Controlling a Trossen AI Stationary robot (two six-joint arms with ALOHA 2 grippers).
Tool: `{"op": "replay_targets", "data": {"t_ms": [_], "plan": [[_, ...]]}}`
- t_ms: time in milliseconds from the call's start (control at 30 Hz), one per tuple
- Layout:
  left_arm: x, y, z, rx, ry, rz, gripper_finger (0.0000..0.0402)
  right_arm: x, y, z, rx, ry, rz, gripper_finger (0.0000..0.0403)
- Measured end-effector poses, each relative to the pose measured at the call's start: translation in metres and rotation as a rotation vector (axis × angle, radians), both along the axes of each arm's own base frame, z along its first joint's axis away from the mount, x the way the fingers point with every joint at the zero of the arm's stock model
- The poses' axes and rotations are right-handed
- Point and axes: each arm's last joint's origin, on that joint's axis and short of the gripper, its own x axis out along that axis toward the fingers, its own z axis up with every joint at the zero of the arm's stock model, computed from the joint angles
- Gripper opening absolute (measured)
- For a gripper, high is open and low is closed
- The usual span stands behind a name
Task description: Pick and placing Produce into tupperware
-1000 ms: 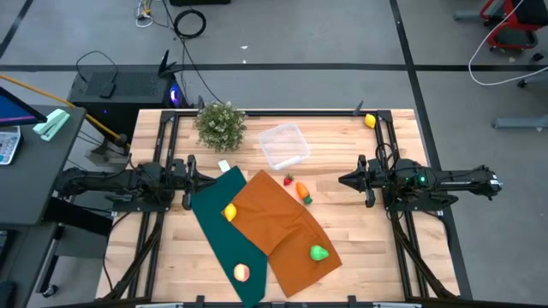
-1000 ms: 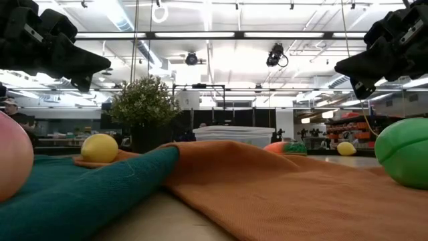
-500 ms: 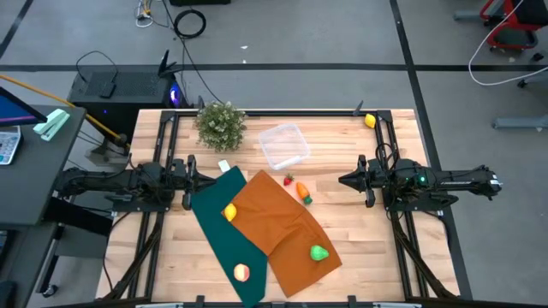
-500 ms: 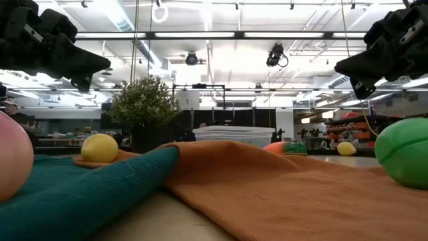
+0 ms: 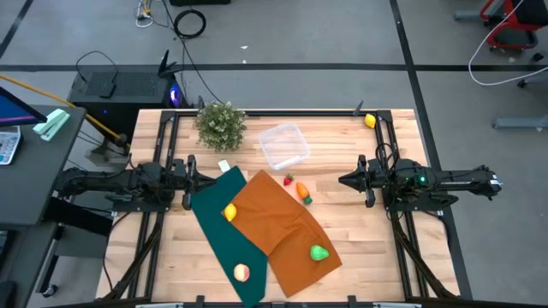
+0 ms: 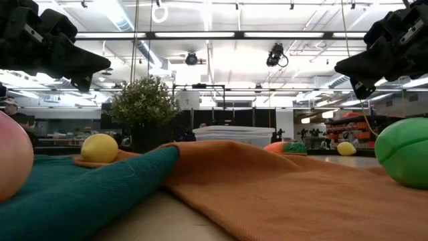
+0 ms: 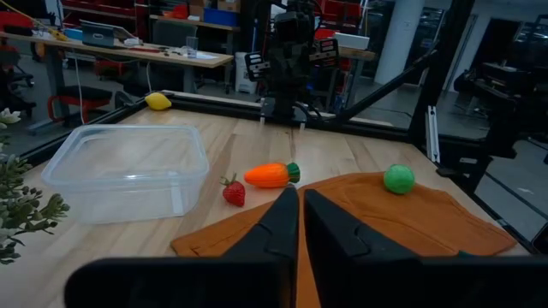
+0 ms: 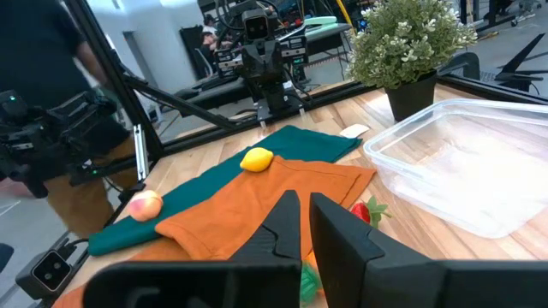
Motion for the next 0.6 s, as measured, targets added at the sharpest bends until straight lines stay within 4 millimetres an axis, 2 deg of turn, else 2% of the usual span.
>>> {"op": "replay_targets", "data": {"t_ms": [600], "plan": [[0.0,0.0,0.0,0.0,0.0,0.0,0.0035,0.0,0.0,0.0001,0.0,0.0,0.0,0.0]]}}
